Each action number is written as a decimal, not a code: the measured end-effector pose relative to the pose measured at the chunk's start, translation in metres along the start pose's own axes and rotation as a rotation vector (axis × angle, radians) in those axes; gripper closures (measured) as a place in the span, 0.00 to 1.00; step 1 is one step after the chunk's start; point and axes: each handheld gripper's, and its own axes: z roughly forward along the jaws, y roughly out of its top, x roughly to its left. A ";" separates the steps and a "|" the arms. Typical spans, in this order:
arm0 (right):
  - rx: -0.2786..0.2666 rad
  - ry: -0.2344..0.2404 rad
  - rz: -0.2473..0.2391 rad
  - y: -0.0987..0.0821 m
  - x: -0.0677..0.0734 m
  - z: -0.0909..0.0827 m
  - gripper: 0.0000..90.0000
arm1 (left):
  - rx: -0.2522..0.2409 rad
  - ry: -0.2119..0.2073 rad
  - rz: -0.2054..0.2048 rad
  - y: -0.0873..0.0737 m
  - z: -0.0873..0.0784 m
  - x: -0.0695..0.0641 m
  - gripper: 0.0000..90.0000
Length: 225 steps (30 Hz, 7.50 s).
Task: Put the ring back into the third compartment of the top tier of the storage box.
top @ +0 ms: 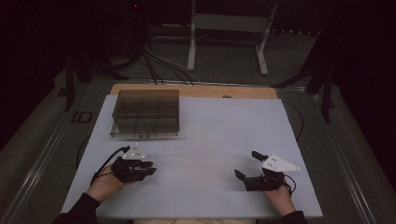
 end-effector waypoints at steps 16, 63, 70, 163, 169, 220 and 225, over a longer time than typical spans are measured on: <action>-0.001 0.001 0.000 0.000 0.000 0.000 0.03 | -0.015 -0.047 0.025 0.015 -0.006 -0.005 0.77; 0.001 0.003 -0.005 0.000 0.000 0.000 0.03 | -0.108 -0.030 0.050 0.078 -0.030 0.018 0.77; 0.001 0.004 -0.005 0.000 0.001 0.000 0.03 | -0.124 -0.020 0.036 0.085 -0.027 0.023 0.77; 0.009 0.009 -0.010 -0.001 0.001 -0.001 0.03 | -0.148 0.191 -0.165 0.102 -0.011 0.053 0.00; 0.009 0.008 -0.011 -0.001 0.001 -0.001 0.03 | -0.186 0.182 -0.168 0.092 -0.020 0.045 0.00; 0.012 0.009 -0.011 -0.001 0.001 0.000 0.03 | -0.286 0.226 -0.233 -0.033 -0.016 0.015 0.00; 0.013 0.009 -0.014 -0.001 0.001 0.000 0.03 | -0.287 0.240 -0.200 -0.039 -0.012 0.012 0.00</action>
